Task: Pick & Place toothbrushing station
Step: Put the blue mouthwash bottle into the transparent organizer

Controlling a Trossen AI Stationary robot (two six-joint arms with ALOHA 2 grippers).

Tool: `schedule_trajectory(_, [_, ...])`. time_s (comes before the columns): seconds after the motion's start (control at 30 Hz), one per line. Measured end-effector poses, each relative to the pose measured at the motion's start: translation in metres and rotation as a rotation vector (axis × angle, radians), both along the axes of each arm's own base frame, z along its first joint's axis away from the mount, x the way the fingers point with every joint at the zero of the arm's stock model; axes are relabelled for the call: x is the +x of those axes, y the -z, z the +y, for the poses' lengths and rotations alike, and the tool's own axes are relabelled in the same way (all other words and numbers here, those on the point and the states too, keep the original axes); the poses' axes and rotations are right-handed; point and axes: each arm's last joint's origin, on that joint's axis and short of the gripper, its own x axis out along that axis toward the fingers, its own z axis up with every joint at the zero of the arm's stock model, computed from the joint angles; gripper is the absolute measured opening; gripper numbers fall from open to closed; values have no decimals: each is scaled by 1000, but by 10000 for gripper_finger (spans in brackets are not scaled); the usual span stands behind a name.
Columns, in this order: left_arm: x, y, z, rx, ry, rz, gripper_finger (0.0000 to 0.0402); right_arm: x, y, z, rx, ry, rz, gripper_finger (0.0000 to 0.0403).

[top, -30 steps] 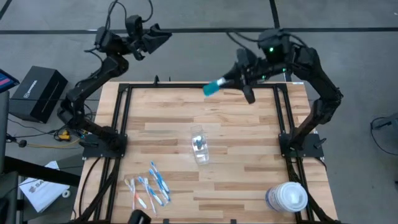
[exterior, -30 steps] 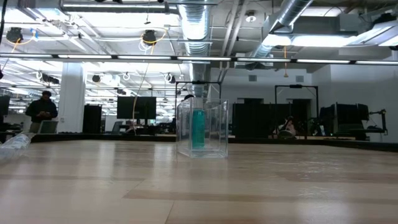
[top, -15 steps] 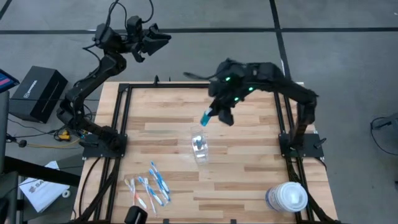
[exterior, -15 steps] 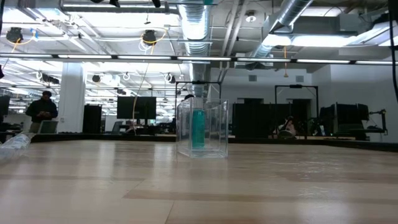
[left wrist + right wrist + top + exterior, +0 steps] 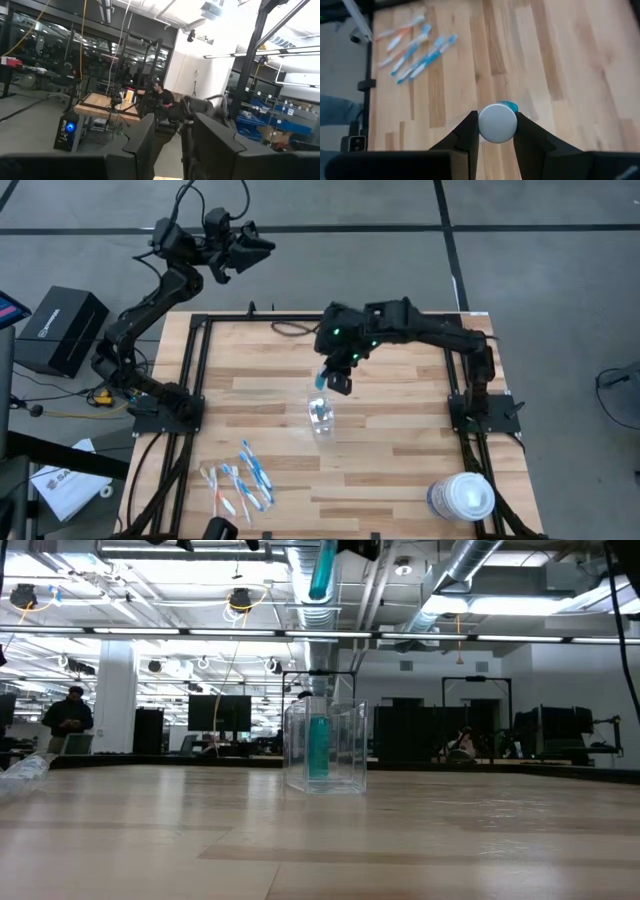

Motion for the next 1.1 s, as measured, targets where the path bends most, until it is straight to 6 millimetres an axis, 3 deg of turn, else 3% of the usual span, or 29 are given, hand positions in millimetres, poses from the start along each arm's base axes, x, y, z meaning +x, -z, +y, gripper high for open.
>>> schedule_trajectory(0.2, [-4, -5, -6, 21, 13, -4, 131, 9, 30, 24, 4, -9, 53, 84])
schedule_trajectory(0.4, [-8, -9, -11, 33, 13, -13, 131, 4, 44, 41, 31, 2, 20, 84])
schedule_trajectory(0.77, [-5, -10, -15, 33, 29, -15, 131, -8, 84, 30, 57, 71, 69, 84])
schedule_trajectory(1.1, [-5, -10, -15, 29, 23, -16, 131, -3, 96, 24, 55, 59, 51, 84])
